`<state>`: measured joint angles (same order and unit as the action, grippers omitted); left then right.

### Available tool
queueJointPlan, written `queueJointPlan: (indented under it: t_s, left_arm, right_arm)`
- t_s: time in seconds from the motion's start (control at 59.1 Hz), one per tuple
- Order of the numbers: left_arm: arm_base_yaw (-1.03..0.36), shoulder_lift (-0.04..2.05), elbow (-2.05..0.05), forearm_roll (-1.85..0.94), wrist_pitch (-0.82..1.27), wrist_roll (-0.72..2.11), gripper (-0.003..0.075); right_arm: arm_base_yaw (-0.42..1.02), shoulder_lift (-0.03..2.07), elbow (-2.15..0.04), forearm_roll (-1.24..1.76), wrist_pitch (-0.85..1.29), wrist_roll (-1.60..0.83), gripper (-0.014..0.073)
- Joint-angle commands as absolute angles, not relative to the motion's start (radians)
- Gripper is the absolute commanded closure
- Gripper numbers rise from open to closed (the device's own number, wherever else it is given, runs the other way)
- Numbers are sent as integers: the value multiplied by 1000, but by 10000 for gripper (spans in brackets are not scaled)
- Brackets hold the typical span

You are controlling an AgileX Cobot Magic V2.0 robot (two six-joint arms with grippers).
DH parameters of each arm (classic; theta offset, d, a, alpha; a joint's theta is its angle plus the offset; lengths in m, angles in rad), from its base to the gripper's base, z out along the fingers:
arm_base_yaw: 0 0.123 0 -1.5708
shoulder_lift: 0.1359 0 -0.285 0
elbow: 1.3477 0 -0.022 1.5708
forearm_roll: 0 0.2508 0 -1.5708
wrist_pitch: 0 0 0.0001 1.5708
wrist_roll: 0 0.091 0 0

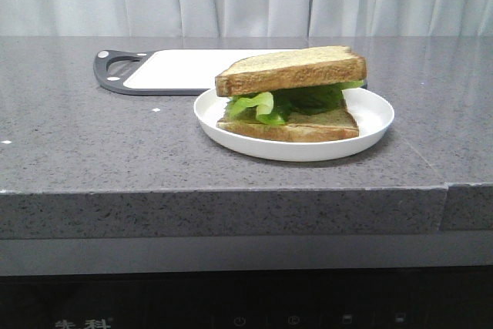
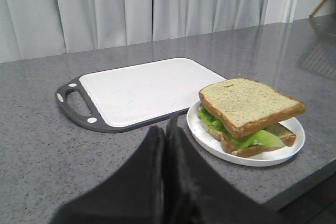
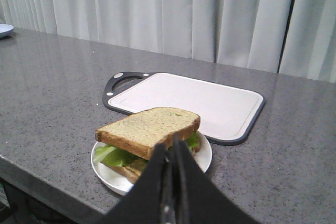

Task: Left arm grabs bread, right arm adds lettuce

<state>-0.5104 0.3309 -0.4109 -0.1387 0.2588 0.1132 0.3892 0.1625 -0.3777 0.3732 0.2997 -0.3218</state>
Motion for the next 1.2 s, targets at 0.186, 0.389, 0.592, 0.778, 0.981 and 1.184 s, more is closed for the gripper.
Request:
queueJointPlan:
  t_s: [0.186,0.389,0.592,0.778,0.981,1.184]
  left_arm:
    - [-347,211,-321,-79,164,64,741]
    - [-128,-3,-176,-83,164,64,741]
    - [6,-24,-45,-95,129,58,741]
    - [0,-24,9,-101,89,57,741]
    - [-4,-22,9,-101,79,57,741]
    - [-4,-22,9,-101,79,57,741]
  right_arm:
    - [383,173,-403,383,226,-328,655]
    - [383,173,-403,383,226,-328,655]
    - [383,173,-403,383,232,-328,655]
    - [383,173,-403,383,234,-328,655]
    - [383,173,-403,383,234,-328,655]
    - [383,173,-403,383,234,-328,655]
